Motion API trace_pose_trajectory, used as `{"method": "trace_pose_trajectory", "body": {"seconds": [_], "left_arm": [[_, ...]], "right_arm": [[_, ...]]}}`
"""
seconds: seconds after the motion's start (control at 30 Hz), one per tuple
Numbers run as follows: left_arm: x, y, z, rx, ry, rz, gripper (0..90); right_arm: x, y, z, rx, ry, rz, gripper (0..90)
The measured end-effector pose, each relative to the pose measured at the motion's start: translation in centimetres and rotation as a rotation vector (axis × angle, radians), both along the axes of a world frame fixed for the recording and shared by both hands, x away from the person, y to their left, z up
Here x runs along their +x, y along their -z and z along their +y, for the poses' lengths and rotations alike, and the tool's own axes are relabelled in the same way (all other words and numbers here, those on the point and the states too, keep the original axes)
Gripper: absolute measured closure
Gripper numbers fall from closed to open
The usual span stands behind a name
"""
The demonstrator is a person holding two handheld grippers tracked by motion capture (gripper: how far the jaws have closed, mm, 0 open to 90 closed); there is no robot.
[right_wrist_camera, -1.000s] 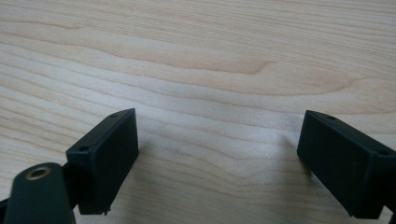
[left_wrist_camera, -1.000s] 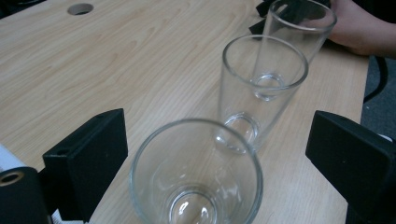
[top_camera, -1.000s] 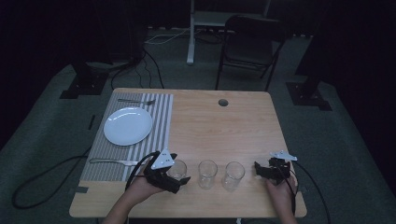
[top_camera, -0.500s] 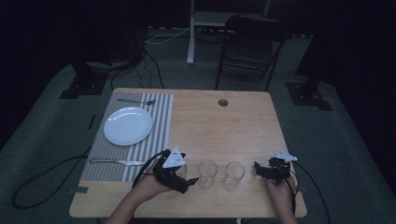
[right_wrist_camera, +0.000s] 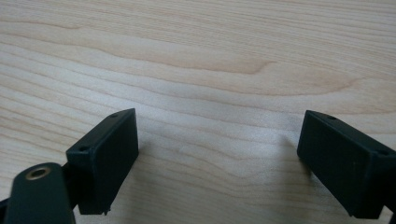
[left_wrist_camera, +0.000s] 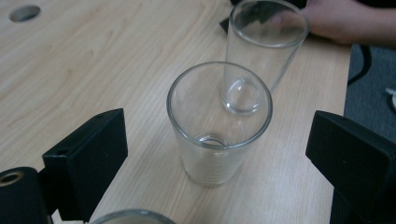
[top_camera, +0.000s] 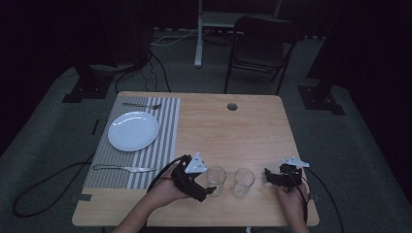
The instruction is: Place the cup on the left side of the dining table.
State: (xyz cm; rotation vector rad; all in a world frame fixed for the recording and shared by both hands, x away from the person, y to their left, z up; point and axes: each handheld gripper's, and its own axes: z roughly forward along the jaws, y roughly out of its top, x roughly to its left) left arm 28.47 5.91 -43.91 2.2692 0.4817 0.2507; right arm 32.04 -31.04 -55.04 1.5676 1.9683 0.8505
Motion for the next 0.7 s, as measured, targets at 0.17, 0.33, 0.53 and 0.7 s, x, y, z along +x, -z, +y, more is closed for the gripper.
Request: {"method": "trace_pose_trajectory", "body": {"seconds": [0.17, 0.33, 0.53, 0.7], "left_arm": [[0.2, 0.3, -1.2, 0.043, 0.006, 0.023, 6.1], [0.1, 0.4, -2.4, 0.056, -0.025, 0.037, 6.1], [0.2, 0.7, -3.6, 0.111, -0.068, 0.059, 6.1], [0.4, 1.1, -3.9, 0.133, -0.104, 0.073, 7.0]], "right_arm": [[0.0, 0.0, 0.0, 0.001, 0.000, 0.001, 12.1], [0.0, 0.0, 0.0, 0.001, 0.001, 0.001, 12.1], [0.0, 0.0, 0.0, 0.001, 0.001, 0.002, 12.1], [0.0, 0.0, 0.0, 0.001, 0.001, 0.001, 12.1]]}}
